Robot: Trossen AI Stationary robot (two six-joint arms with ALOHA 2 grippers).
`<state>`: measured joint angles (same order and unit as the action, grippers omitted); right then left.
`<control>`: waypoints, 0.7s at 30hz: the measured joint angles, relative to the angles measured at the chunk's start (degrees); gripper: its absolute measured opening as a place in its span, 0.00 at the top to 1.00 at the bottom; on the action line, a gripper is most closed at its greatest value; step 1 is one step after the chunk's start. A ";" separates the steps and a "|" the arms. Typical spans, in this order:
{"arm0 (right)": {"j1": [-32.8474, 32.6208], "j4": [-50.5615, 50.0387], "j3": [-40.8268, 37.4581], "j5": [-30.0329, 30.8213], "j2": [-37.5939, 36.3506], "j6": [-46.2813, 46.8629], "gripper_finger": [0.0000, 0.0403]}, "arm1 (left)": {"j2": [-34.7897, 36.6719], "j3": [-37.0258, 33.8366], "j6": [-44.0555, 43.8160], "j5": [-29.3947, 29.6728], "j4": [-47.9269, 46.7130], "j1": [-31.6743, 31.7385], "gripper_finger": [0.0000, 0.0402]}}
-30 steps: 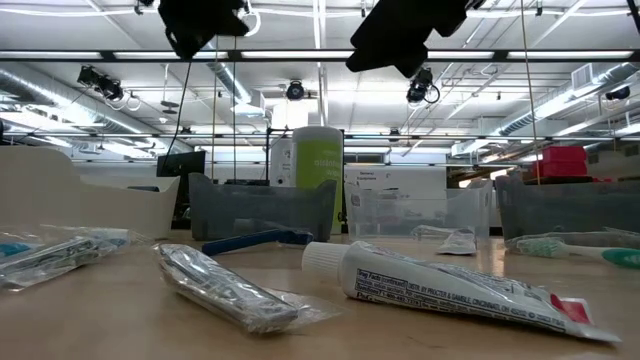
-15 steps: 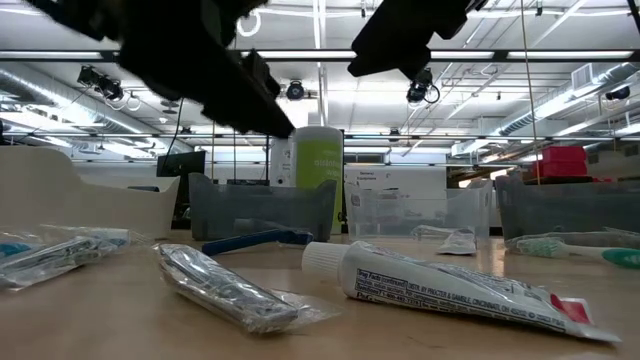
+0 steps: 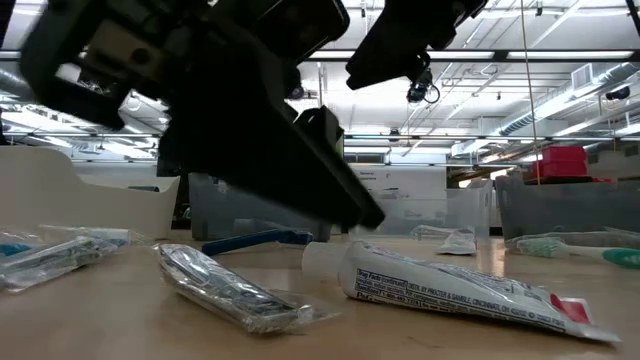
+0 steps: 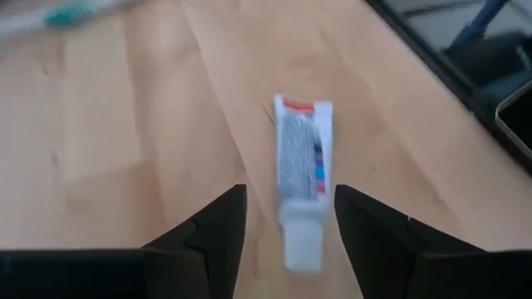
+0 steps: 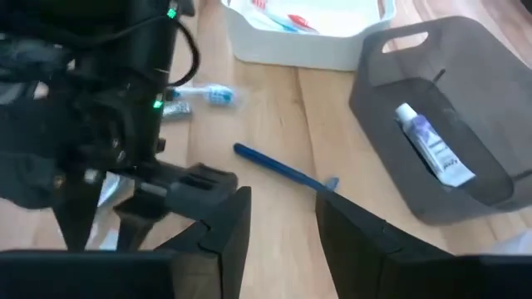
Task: Pick & Place Travel size toiletries
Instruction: Put the toothpaste into the left black bin
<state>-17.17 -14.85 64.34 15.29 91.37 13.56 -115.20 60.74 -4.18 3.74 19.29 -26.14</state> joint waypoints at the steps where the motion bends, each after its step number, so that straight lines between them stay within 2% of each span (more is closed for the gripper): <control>1: 0.02 0.00 0.00 0.00 0.00 0.30 0.64 | -0.84 1.01 -0.29 0.18 -0.56 -0.27 0.52; 14: -0.04 -1.64 -0.07 -0.47 0.00 7.53 0.64 | -3.59 1.91 -4.63 8.84 -4.88 -4.02 0.52; 21: -0.04 -1.64 -0.07 -0.46 0.00 8.05 0.64 | -3.56 1.82 -3.47 8.49 -3.98 -4.08 0.64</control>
<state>-17.21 -16.49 64.27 14.83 91.37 21.61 -118.76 62.57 -7.65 12.23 15.31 -30.22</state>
